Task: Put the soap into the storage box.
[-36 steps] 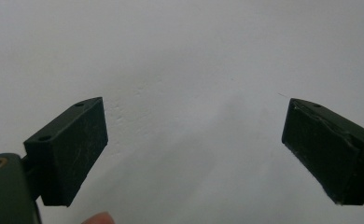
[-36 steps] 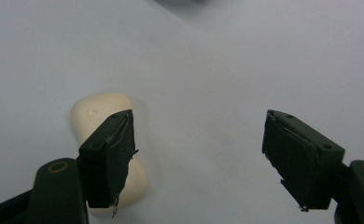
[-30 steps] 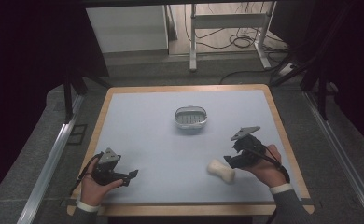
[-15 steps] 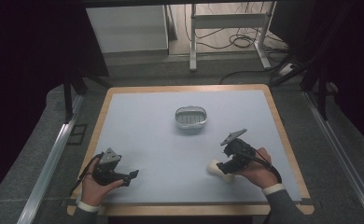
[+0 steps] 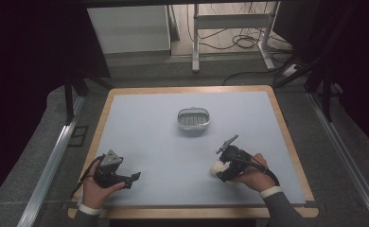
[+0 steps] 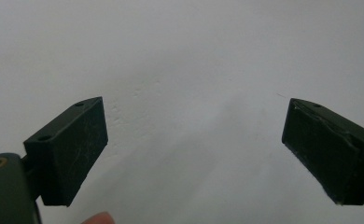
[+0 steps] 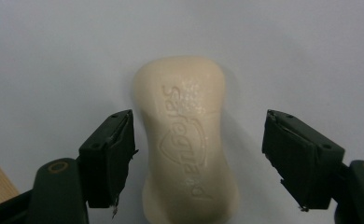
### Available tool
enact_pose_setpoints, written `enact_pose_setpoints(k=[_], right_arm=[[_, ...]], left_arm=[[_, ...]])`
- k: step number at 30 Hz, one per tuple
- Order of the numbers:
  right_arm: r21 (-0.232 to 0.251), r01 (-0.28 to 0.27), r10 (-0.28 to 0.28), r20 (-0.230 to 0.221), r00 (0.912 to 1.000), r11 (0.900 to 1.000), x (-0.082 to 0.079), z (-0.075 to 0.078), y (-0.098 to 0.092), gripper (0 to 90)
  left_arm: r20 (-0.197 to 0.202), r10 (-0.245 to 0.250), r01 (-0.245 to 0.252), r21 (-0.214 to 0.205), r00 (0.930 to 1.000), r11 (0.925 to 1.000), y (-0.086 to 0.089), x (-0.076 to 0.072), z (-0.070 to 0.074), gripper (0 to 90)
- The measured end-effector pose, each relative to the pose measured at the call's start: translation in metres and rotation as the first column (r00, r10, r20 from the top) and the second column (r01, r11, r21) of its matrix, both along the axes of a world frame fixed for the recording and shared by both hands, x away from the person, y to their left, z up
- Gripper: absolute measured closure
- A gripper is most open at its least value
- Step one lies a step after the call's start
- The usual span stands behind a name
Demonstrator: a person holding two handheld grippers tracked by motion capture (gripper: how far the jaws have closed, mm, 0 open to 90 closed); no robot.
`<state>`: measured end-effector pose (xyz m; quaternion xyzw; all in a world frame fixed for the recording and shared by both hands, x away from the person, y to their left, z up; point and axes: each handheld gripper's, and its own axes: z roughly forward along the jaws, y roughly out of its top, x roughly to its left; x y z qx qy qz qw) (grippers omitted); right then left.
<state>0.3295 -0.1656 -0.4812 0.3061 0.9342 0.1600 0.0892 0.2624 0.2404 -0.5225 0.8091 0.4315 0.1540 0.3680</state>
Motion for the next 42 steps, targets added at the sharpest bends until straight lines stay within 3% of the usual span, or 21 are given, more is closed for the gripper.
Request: enact_pose_setpoints(k=[10, 12, 14, 17, 29, 42], right_arm=[[-0.059, -0.012, 0.009, -0.049, 0.9988, 0.9982, 0.001, -0.013, 0.007, 32.0], [-0.071, -0.021, 0.017, -0.051, 0.9985, 0.9972, 0.001, -0.014, 0.008, 42.0], [-0.07, -0.02, 0.015, -0.081, 0.9966, 0.9973, 0.002, -0.014, 0.008, 48.2], [-0.081, -0.029, 0.021, -0.091, 0.9956, 0.9963, 0.004, -0.014, 0.008, 48.6], [-0.074, -0.018, 0.012, -0.076, 0.9971, 0.9971, 0.004, -0.011, 0.004, 49.0], [-0.04, -0.007, 0.006, -0.017, 0.9998, 0.9992, 0.005, 0.008, -0.002, 49.0]], left_arm=[[-0.004, -0.003, 0.003, 0.006, 1.0, 1.0, -0.001, 0.0, -0.001, 7.2], [-0.005, -0.004, 0.004, 0.008, 1.0, 1.0, -0.001, 0.0, -0.001, 7.2], [-0.005, -0.004, 0.004, 0.008, 1.0, 1.0, -0.002, 0.001, -0.002, 7.2], [-0.005, -0.004, 0.004, 0.009, 1.0, 1.0, -0.001, 0.001, -0.002, 7.2], [-0.006, -0.004, 0.004, 0.014, 1.0, 0.9999, -0.002, 0.001, -0.002, 7.2], [-0.009, -0.005, 0.005, 0.017, 0.9999, 0.9998, -0.002, 0.001, -0.003, 7.1]])
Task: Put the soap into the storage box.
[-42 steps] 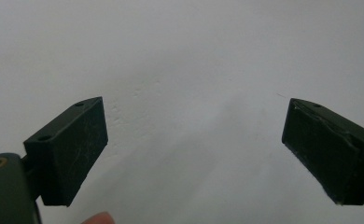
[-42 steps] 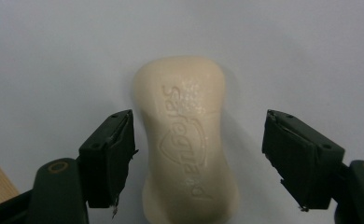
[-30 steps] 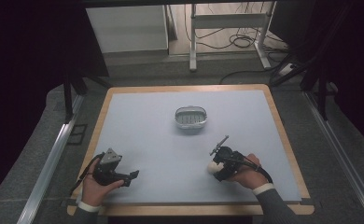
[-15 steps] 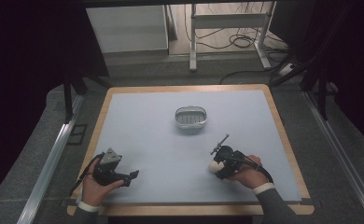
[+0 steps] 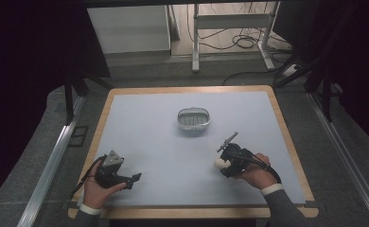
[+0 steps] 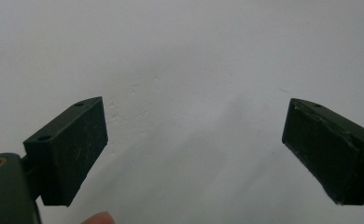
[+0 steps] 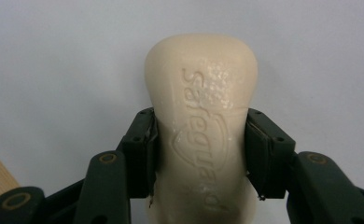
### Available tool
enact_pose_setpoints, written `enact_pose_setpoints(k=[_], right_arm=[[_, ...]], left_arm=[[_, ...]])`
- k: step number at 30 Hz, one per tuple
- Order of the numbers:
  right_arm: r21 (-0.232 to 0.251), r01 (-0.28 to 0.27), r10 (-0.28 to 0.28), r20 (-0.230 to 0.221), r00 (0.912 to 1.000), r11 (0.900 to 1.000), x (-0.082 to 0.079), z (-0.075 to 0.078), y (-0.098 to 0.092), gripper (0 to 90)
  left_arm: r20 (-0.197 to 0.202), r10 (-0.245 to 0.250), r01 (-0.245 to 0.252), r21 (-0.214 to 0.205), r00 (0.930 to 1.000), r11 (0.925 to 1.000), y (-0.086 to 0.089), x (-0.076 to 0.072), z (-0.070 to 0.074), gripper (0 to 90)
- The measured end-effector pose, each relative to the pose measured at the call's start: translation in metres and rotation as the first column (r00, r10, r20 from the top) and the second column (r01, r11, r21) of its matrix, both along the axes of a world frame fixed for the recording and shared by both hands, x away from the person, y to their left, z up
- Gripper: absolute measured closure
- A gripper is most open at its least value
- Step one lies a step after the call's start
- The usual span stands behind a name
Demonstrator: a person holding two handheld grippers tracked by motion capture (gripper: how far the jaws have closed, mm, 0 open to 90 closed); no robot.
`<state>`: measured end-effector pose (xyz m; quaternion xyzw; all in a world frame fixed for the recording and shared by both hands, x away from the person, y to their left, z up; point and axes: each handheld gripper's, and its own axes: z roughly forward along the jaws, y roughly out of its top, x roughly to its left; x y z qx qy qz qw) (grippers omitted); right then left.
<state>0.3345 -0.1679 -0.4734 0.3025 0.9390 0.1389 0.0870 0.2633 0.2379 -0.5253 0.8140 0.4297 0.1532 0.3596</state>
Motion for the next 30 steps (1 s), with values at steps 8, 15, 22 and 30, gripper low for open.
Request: enact_pose_setpoints(k=[8, 15, 22, 30], right_arm=[[0.01, 0.003, -0.003, 0.017, 0.9998, 0.9999, 0.003, 0.003, 0.0, 49.0], [0.02, 0.004, -0.004, 0.029, 0.9996, 0.9998, 0.004, 0.007, 0.001, 49.0], [0.016, -0.001, 0.0, 0.053, 0.9986, 0.9999, 0.007, 0.01, 0.004, 49.0], [0.014, -0.009, 0.009, 0.052, 0.9986, 0.9999, 0.012, 0.009, 0.006, 49.0]], left_arm=[[0.0, 0.001, -0.001, -0.001, 1.0, 1.0, 0.0, 0.0, 0.0, 7.2], [0.004, 0.001, -0.001, -0.001, 1.0, 1.0, 0.001, 0.0, 0.001, 7.2], [0.0, 0.001, -0.001, -0.002, 1.0, 1.0, 0.0, 0.0, 0.0, 7.2], [-0.003, -0.004, 0.004, 0.002, 1.0, 1.0, -0.001, 0.0, -0.001, 7.2]])
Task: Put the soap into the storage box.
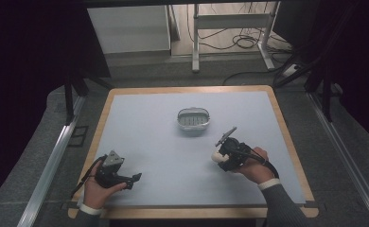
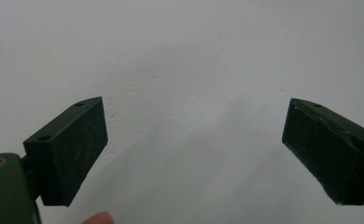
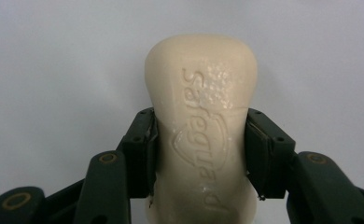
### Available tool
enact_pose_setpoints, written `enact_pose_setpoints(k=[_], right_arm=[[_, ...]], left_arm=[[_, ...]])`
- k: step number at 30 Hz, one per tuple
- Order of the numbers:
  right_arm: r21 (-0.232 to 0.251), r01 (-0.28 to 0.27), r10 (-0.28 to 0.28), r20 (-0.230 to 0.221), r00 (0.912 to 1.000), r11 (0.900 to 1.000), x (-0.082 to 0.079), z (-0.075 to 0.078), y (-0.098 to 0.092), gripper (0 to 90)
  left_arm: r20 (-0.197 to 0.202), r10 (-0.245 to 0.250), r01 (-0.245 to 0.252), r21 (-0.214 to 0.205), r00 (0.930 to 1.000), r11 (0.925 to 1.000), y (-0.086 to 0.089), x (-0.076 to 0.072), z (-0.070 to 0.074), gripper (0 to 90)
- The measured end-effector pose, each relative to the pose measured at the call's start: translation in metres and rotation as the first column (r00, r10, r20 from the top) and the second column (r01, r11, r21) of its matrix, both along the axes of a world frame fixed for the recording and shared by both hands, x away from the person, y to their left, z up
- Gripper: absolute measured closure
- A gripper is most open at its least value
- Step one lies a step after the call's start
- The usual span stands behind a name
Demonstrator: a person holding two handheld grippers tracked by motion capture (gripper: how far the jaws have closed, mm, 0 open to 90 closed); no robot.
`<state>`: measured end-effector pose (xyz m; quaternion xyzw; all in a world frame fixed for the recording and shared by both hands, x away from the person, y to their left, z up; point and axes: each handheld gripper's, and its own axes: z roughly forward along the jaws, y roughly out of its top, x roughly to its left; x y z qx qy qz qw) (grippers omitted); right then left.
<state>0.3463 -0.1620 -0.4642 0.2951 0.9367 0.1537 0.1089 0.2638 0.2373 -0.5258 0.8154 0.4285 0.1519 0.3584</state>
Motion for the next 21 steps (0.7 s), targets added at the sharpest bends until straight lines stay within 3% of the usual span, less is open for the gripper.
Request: enact_pose_setpoints(k=[21], right_arm=[[0.007, -0.002, 0.002, 0.025, 0.9997, 1.0, 0.019, 0.009, 0.005, 49.1]], left_arm=[[-0.004, -0.003, 0.003, 0.006, 1.0, 1.0, -0.001, 0.001, -0.001, 7.1]])
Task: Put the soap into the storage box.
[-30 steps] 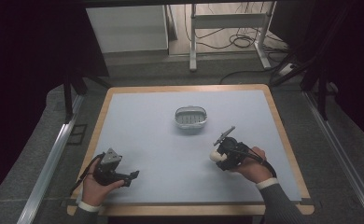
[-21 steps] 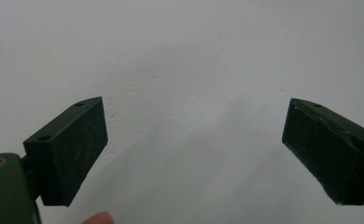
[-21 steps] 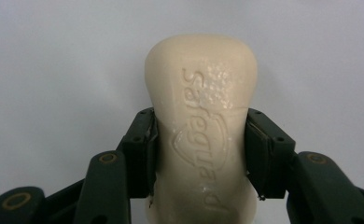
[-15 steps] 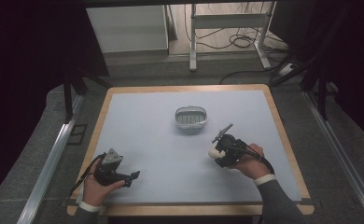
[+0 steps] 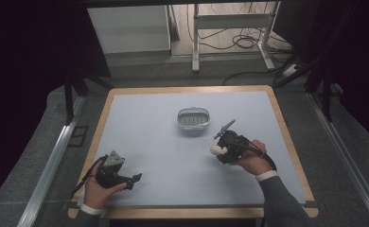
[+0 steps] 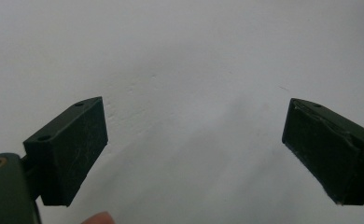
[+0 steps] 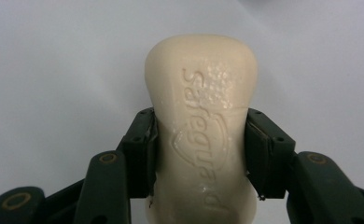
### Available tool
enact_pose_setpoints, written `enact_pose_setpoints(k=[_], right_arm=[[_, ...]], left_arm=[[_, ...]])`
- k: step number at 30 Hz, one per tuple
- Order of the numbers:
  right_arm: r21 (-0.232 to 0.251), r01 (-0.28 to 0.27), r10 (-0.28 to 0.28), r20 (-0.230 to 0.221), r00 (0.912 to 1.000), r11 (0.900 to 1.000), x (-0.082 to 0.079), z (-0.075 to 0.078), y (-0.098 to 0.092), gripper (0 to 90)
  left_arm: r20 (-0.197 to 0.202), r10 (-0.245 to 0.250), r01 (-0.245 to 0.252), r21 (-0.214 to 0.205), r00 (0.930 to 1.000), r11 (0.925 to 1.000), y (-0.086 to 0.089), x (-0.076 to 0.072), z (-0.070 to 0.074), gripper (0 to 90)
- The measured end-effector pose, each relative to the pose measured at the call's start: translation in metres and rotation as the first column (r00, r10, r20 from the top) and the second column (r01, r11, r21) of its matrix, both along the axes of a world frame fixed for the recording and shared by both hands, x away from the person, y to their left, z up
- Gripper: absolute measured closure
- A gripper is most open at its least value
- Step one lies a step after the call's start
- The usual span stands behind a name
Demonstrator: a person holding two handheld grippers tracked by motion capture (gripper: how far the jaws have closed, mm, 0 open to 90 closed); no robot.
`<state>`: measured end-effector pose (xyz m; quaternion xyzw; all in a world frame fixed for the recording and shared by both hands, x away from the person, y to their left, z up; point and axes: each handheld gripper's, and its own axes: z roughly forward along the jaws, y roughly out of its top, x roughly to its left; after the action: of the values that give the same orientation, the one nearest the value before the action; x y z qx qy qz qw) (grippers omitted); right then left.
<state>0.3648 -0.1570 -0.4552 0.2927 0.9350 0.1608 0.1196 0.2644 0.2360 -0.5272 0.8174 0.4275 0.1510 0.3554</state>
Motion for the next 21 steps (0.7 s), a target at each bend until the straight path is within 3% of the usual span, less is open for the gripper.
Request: enact_pose_setpoints(k=[21], right_arm=[[0.009, -0.031, 0.031, 0.027, 0.9992, 0.9995, 0.019, 0.012, 0.007, 49.0]], left_arm=[[0.0, 0.0, 0.0, -0.001, 1.0, 1.0, 0.0, 0.0, 0.0, 7.1]])
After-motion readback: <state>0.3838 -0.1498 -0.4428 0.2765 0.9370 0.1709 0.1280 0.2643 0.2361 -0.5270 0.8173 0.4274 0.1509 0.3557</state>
